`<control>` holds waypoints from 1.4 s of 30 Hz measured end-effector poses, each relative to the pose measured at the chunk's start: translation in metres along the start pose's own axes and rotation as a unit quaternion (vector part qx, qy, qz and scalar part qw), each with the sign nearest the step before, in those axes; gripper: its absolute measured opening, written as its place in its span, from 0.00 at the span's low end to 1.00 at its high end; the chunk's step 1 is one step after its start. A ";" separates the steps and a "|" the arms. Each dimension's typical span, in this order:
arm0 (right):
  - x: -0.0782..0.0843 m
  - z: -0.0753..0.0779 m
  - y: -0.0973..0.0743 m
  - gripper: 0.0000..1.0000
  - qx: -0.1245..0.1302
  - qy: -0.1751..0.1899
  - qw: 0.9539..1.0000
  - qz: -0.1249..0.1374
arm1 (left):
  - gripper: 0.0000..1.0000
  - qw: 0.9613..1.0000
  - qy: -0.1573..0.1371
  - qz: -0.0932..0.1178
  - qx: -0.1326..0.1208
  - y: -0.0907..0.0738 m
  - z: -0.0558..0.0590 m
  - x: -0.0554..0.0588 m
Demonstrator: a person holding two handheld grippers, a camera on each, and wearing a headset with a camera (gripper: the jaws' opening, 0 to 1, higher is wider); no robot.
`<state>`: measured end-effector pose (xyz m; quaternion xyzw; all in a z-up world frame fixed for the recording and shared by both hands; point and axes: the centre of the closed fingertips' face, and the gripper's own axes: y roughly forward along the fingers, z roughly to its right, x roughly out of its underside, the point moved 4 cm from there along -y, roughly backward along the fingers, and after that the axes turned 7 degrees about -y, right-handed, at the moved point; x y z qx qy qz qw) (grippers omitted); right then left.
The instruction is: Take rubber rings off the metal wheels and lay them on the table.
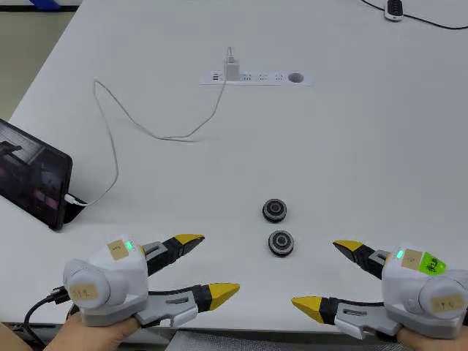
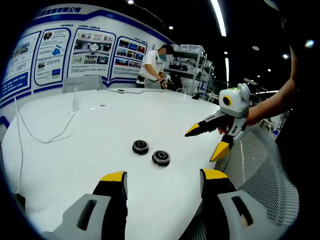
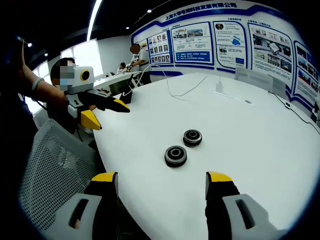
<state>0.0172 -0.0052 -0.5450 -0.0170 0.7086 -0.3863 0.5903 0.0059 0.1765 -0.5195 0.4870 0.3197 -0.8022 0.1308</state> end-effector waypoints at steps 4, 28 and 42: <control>0.001 0.001 0.004 0.69 -0.003 0.003 1.000 -0.002 | 0.56 1.000 0.004 -0.003 0.006 0.006 0.001 -0.003; 0.002 0.012 0.025 0.39 -0.005 0.062 0.998 0.003 | 0.35 0.998 0.036 -0.042 0.040 0.052 0.000 -0.011; 0.003 0.020 0.031 0.28 0.003 0.105 0.994 0.016 | 0.25 0.994 0.069 -0.076 0.042 0.077 -0.002 -0.010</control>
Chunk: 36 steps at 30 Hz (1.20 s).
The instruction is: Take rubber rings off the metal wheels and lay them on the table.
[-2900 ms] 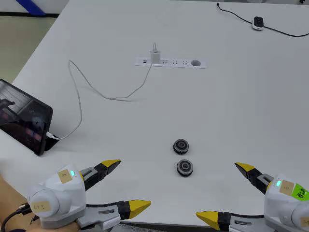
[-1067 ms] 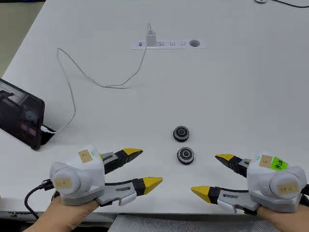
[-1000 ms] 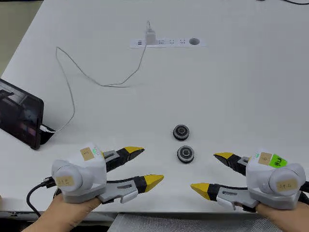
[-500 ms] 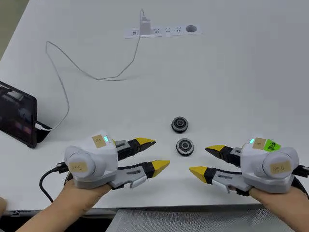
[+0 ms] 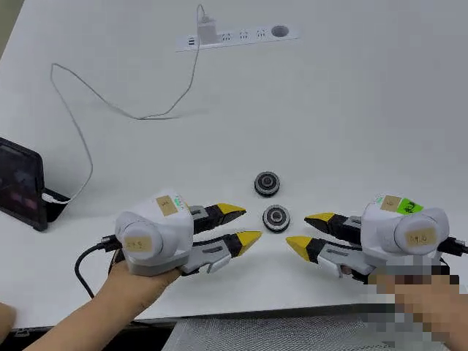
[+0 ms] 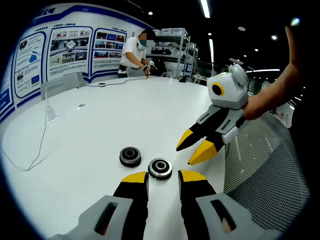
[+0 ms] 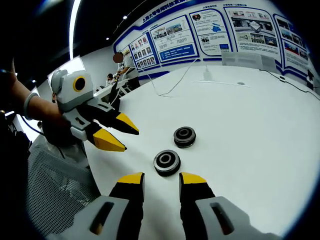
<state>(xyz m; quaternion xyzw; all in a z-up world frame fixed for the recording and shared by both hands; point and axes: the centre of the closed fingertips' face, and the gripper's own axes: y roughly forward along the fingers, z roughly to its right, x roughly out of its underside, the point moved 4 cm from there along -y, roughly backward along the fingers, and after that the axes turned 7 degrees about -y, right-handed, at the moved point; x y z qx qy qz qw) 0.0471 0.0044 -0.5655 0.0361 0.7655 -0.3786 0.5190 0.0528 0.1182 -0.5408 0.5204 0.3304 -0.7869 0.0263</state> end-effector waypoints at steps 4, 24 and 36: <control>0.001 0.002 0.002 0.26 0.000 0.009 1.000 0.003 | 0.22 1.000 0.009 -0.008 0.001 0.007 -0.001 -0.002; 0.001 0.011 0.008 0.22 0.007 0.048 0.999 0.017 | 0.14 0.997 0.058 -0.053 0.017 0.042 -0.007 -0.003; 0.003 0.014 0.010 0.20 0.010 0.065 0.998 0.023 | 0.13 0.990 0.107 -0.090 0.036 0.056 -0.006 0.004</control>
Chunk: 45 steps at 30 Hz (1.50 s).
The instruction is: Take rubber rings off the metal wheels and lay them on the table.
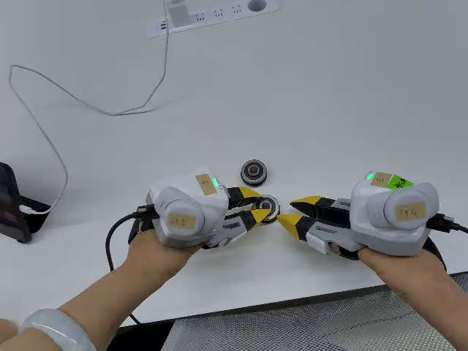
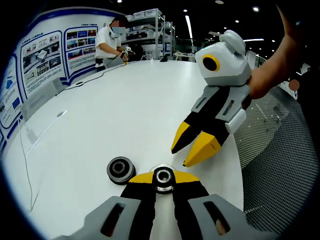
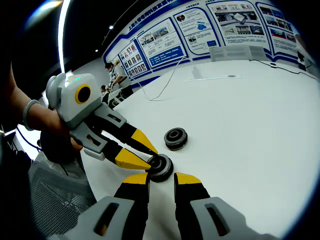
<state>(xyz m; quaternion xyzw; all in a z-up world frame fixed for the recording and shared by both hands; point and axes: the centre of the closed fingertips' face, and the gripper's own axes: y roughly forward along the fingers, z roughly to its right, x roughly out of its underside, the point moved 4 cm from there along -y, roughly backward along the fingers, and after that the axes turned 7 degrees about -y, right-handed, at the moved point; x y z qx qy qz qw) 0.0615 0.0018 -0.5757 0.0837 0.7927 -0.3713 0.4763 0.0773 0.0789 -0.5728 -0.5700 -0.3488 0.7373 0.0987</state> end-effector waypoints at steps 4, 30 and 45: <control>0.002 0.000 0.001 0.20 0.001 0.004 1.000 0.001 | 0.12 1.000 0.014 -0.008 -0.002 0.003 -0.002 0.002; 0.005 0.001 0.006 0.22 -0.001 0.016 1.000 0.002 | 0.14 0.999 0.030 -0.012 0.030 0.005 -0.001 0.004; 0.003 0.006 0.014 0.21 -0.004 0.077 0.997 0.017 | 0.12 0.999 0.039 -0.014 0.026 0.005 -0.001 0.003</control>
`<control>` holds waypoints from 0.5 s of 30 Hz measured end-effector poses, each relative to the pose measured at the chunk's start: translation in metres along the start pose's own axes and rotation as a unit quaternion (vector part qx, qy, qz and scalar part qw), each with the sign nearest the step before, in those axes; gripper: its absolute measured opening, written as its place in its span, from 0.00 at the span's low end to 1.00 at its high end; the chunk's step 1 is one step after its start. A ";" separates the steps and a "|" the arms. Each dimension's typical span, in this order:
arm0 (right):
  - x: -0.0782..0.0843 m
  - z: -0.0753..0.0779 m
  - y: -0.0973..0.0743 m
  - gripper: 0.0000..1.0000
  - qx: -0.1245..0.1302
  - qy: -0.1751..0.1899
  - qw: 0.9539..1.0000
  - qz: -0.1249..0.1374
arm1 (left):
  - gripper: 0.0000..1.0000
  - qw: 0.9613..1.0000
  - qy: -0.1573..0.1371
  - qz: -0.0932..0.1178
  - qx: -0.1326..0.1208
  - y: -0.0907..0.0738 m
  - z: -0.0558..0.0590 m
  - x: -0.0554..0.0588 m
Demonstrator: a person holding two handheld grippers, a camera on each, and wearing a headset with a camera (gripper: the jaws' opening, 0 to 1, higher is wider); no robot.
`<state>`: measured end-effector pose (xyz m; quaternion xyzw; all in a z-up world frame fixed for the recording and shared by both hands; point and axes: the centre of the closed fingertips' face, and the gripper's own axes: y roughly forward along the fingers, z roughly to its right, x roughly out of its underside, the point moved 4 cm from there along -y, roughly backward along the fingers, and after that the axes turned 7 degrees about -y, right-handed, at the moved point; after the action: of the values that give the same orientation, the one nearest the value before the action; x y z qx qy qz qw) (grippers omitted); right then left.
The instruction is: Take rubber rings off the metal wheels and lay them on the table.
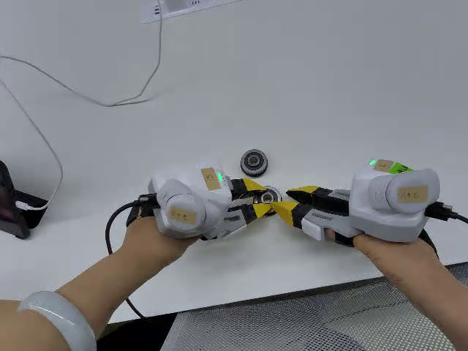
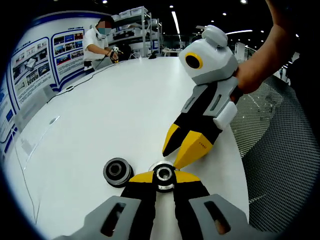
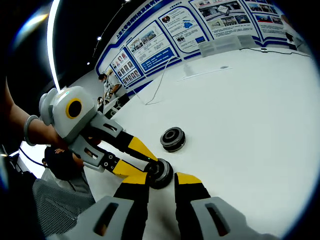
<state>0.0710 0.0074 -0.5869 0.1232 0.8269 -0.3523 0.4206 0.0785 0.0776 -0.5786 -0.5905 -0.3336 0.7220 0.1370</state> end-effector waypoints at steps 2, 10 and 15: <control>-0.002 0.000 0.001 0.20 -0.003 0.021 1.000 0.007 | 0.12 1.000 -0.003 0.001 0.000 0.000 0.000 0.000; -0.002 0.002 0.006 0.19 -0.013 0.079 0.997 0.011 | 0.12 1.000 -0.005 0.004 -0.003 0.000 -0.001 0.002; 0.001 0.002 0.008 0.20 -0.016 0.102 0.995 0.005 | 0.12 1.000 -0.007 0.004 -0.003 0.000 0.000 0.002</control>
<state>0.0752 0.0119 -0.5923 0.1560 0.8704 -0.3227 0.3376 0.0781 0.0784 -0.5798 -0.5870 -0.3343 0.7259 0.1296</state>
